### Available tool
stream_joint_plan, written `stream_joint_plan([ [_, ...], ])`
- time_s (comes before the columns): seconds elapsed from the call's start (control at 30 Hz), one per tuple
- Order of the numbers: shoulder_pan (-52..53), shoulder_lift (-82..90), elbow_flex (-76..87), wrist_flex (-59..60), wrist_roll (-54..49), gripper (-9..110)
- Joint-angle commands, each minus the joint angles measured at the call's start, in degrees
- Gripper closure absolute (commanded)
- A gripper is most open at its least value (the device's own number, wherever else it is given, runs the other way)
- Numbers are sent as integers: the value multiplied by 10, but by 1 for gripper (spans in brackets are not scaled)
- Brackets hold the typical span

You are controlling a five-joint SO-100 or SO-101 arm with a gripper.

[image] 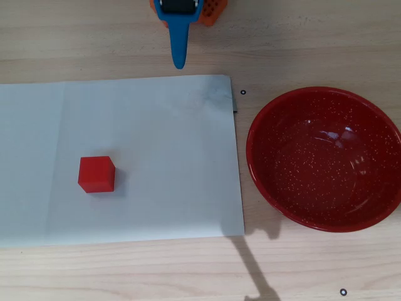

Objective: Grasp the red cube and put it in the red bowl

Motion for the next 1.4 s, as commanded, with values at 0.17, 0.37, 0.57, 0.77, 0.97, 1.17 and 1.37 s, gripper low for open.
stream_joint_plan([
  [0.17, -41, -192, -298, 100, 11, 101],
  [0.37, -80, -339, -485, 180, 28, 96],
  [0.57, -130, -461, -634, 241, 84, 93],
  [0.77, -181, -575, -761, 298, 137, 88],
  [0.97, -221, -669, -847, 330, 169, 81],
  [1.17, -242, -751, -889, 318, 197, 68],
  [1.37, -243, -810, -894, 287, 211, 55],
])
